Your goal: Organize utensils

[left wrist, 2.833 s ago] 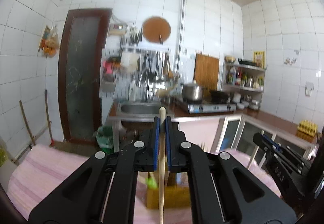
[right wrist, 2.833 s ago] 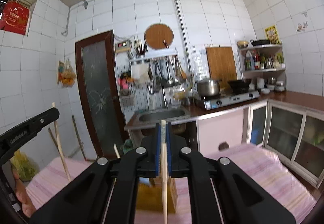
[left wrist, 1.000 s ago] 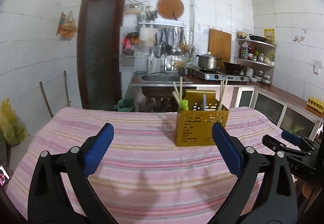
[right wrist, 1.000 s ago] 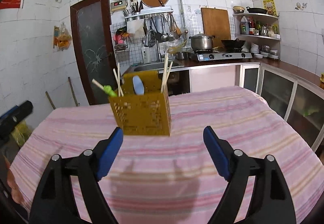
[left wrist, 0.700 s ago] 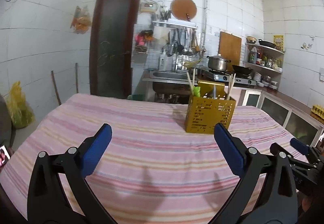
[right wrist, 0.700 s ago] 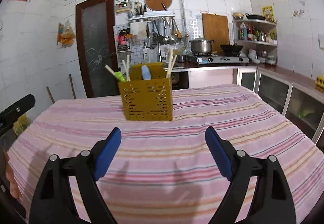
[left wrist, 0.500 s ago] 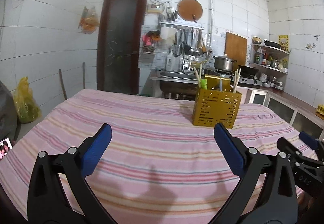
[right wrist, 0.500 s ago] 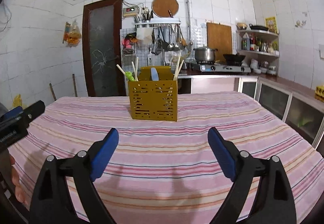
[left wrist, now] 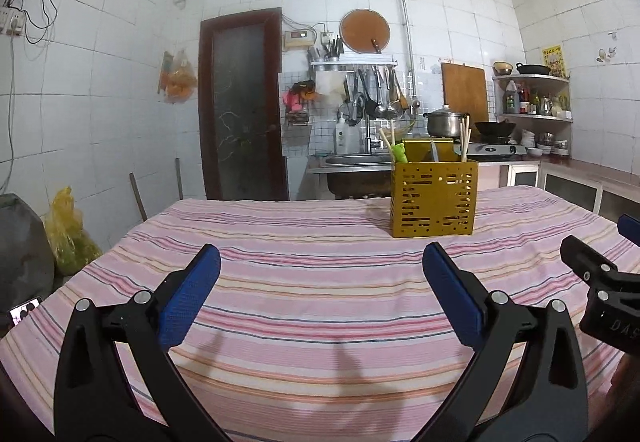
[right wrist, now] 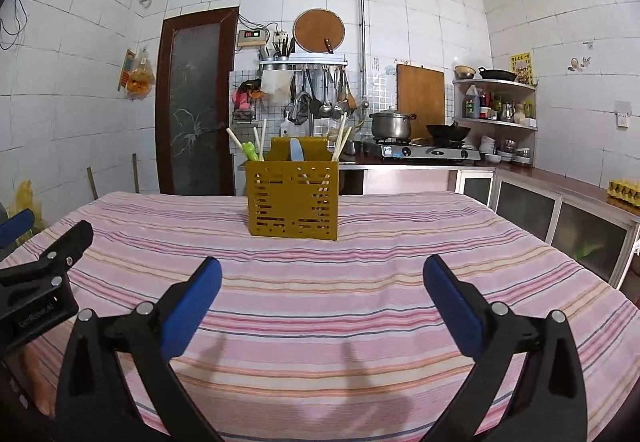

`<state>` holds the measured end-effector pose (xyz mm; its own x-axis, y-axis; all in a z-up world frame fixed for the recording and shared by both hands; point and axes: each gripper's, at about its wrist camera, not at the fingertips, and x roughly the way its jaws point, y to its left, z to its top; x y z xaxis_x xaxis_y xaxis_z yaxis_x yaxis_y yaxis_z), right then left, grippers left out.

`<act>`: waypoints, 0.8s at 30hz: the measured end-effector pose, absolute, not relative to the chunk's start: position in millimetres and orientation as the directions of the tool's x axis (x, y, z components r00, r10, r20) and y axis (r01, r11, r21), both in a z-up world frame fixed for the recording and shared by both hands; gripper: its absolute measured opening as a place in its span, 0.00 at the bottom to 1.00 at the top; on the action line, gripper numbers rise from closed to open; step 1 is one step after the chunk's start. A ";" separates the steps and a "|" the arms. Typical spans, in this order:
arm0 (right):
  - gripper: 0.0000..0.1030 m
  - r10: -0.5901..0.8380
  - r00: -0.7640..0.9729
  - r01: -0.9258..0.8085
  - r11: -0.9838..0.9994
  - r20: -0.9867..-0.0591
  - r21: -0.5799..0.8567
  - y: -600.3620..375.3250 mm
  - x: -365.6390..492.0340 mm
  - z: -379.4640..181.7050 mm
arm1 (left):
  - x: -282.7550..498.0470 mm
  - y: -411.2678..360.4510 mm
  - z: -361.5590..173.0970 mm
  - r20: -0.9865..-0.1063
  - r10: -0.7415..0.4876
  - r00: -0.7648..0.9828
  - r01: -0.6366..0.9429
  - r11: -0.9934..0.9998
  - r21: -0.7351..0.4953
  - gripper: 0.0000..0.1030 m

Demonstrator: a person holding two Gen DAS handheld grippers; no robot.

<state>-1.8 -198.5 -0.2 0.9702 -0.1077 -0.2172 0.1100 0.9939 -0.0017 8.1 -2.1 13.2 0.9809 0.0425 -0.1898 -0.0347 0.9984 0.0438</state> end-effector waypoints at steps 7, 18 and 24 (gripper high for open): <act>0.96 -0.121 0.974 0.126 0.992 -0.193 0.013 -201.8 -7.8 1.6 | 11.1 5.4 12.9 -0.210 0.020 0.977 -0.020 1.000 0.005 0.95; 0.96 -0.130 0.974 0.136 0.991 -0.187 0.018 -204.0 -9.0 2.7 | 12.9 7.2 11.8 -0.215 0.012 0.977 -0.015 1.000 -0.010 0.95; 0.96 -0.133 0.974 0.139 0.990 -0.185 0.018 -204.8 -10.1 2.2 | 12.6 6.4 11.1 -0.205 0.011 0.979 -0.011 1.000 -0.001 0.95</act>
<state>-10.1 -204.8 2.2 0.9738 -0.1330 -0.1847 0.1387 0.9902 0.0184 12.6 6.4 11.2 0.9787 0.0110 -0.2048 -0.0114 0.9999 -0.0007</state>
